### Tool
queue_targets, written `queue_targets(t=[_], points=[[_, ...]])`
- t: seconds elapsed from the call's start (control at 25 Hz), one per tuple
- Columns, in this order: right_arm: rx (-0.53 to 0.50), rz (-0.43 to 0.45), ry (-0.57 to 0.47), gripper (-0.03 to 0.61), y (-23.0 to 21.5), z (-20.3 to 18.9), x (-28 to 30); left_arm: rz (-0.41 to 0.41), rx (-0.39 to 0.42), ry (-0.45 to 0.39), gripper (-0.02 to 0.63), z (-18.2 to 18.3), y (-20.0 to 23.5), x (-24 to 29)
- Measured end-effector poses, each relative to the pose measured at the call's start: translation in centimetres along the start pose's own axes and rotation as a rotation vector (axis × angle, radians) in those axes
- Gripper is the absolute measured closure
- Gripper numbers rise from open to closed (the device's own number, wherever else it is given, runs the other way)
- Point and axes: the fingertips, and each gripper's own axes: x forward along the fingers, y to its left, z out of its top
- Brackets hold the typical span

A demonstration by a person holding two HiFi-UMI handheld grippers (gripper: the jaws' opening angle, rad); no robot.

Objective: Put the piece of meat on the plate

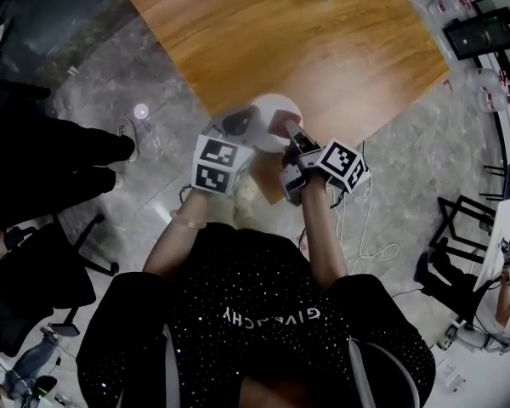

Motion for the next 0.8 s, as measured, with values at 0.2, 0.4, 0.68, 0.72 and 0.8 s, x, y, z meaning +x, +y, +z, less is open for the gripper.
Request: queue_targets(t=[0.2,0.4,0.68,0.72,0.8], points=[[-0.035,-0.038,0.058,0.478,-0.5,-1.4,3.1,-0.009,-0.056,-0.006,0.603,-1.4,2.0,-0.5],[-0.001,-0.047,0.087,0.477,-1.2,-1.6,4.9,-0.01,-0.093,-0.014,0.603,-2.1,3.1,-0.7],[0.02,-0.085,0.097,0.478,-1.9,-2.1,5.9,0.001,-0.122,-0.02,0.603,-2.5,4.9,-1.1],[0.022,-0.089,0.095,0.477,-2.0,-2.1,6.0,0.001,-0.124,-0.022,0.603,-2.4,5.0,-1.0],[0.026,-0.09,0.091,0.479,-2.1,-2.2,6.0,0.0,-0.127,-0.025,0.603,-2.4,5.1,-1.0]])
